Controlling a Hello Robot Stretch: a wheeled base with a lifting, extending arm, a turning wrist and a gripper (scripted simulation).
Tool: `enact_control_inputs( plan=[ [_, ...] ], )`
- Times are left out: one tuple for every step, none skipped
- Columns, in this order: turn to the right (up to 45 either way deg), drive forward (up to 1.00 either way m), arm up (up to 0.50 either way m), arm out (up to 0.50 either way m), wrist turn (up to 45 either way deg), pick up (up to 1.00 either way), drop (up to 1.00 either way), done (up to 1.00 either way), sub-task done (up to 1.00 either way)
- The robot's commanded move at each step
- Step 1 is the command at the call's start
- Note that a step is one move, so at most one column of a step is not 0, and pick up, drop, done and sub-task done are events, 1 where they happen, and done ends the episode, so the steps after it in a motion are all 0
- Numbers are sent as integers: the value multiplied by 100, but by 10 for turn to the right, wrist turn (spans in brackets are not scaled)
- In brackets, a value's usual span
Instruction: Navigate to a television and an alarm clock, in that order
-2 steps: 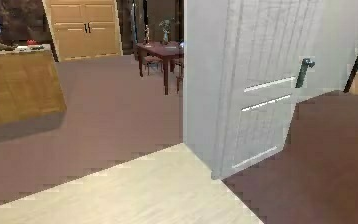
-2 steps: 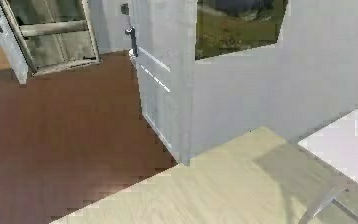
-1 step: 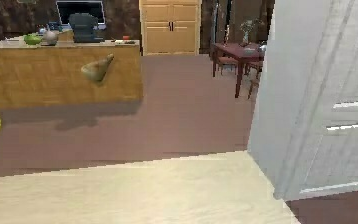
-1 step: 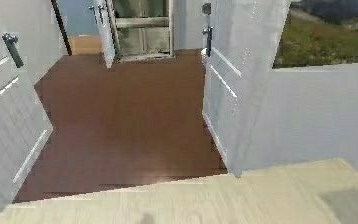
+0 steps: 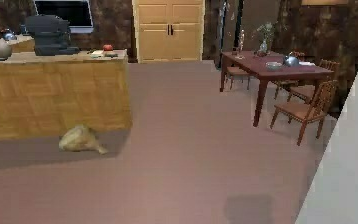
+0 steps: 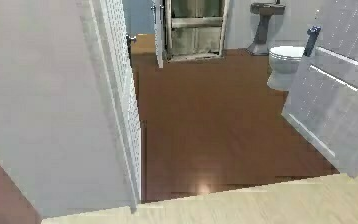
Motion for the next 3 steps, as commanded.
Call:
enact_control_inputs(
  plan=[
    [0,100,0,0,0,0,0,0,0],
    [0,100,0,0,0,0,0,0,0],
    [-30,0,0,0,0,0,0,0,0]
  ],
)
